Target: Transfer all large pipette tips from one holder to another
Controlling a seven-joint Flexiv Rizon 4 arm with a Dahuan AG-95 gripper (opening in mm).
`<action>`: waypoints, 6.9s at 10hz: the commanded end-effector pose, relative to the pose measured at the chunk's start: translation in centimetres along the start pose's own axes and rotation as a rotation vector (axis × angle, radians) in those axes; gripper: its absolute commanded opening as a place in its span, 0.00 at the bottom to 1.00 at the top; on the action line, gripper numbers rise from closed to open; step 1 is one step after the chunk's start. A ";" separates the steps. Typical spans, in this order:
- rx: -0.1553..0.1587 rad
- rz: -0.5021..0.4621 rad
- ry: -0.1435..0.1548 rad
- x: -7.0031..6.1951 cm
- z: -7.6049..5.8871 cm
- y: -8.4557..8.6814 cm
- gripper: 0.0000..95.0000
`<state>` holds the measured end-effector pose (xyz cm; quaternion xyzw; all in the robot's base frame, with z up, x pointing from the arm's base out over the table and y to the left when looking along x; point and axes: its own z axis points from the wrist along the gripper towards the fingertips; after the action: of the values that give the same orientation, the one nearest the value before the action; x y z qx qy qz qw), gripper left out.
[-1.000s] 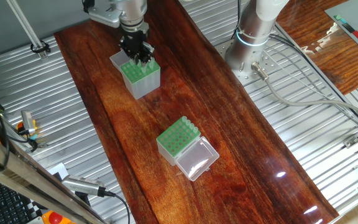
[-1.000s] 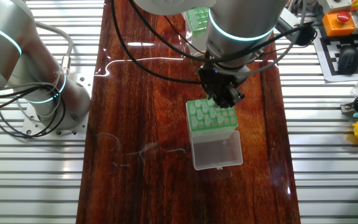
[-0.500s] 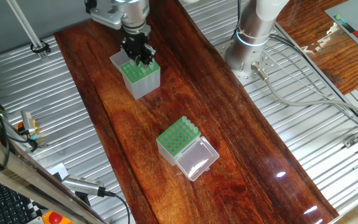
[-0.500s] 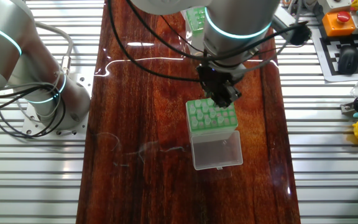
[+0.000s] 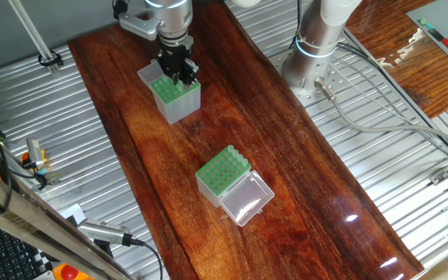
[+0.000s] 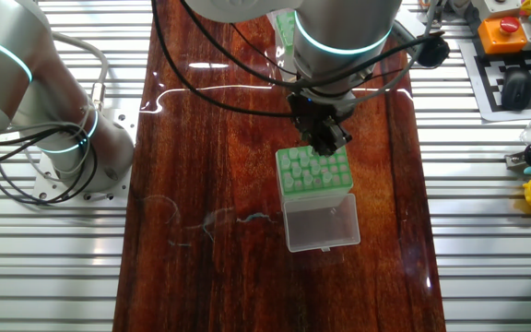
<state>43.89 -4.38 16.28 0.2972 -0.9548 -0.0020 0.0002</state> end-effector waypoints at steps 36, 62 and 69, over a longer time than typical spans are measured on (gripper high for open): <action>0.019 0.001 -0.014 -0.4 -0.4 -1.2 0.40; 0.006 0.014 0.005 -0.2 0.4 -1.2 0.00; -0.001 0.038 -0.006 -0.7 -1.2 -1.0 0.00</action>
<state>44.96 -4.80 17.62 0.2787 -0.9604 -0.0033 -0.0030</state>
